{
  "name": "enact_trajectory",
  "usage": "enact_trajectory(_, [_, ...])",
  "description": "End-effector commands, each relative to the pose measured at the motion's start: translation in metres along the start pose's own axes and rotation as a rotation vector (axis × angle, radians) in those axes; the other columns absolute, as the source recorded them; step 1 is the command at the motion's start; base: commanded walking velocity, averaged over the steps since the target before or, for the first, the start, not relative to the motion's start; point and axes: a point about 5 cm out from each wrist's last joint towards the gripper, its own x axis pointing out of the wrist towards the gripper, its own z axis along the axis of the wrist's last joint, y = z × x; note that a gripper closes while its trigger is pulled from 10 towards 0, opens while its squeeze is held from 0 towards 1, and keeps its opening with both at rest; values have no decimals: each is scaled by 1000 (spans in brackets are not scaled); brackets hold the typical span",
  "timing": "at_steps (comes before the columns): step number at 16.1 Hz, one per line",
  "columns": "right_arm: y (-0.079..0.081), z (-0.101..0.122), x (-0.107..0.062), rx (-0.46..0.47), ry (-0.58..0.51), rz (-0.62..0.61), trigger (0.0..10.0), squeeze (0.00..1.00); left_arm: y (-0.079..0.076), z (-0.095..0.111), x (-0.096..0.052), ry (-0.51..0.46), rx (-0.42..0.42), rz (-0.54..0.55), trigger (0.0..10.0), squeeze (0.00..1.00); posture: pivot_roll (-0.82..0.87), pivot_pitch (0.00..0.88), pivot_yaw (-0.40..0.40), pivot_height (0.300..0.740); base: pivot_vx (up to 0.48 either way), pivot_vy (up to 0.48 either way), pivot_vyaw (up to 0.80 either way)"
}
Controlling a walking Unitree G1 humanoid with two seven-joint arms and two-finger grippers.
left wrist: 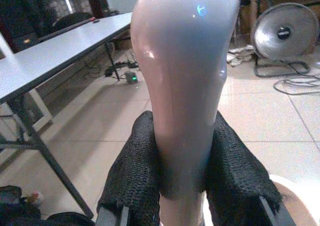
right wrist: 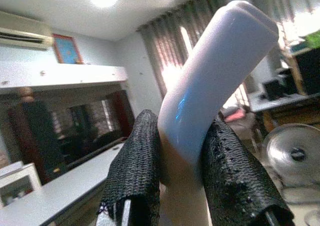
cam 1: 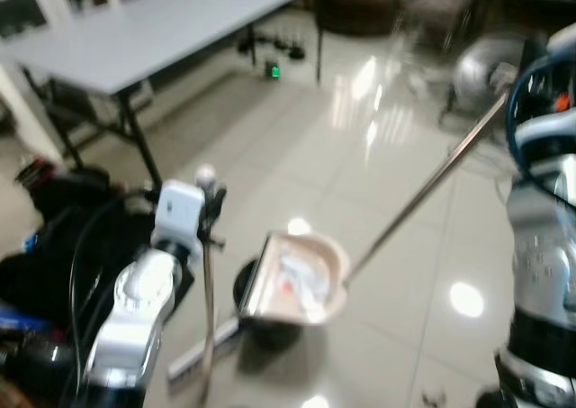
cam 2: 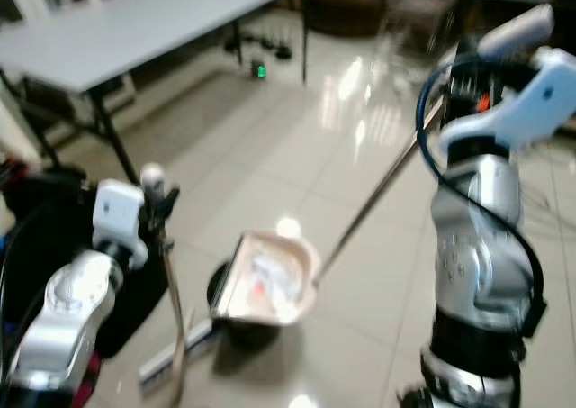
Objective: Sweep floor
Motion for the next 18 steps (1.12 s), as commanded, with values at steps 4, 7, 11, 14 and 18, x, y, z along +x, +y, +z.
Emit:
enact_trajectory(4, [16,-5,4,9,-12,71,10000,0,7,1,-3,1,58,21,10000,0,42,0,30,740,0,0,0])
enact_trajectory(7, [28,-10,9,-86,-50,145,10000,0,8,-1,-4,13,58,30,10000,0,51,0,26,740,0,0,0])
enact_trajectory(11, [53,-27,10,-158,-111,281,10000,0,11,-3,-8,14,63,42,10000,0,60,0,22,740,0,0,0])
enact_trajectory(14, [74,-47,8,-245,-130,394,10000,0,11,-3,-8,12,62,47,10000,0,64,0,20,740,0,0,0])
enact_trajectory(18, [109,-60,-1,-232,-184,554,10000,0,11,-2,-9,7,61,54,10000,0,75,0,16,740,0,0,0])
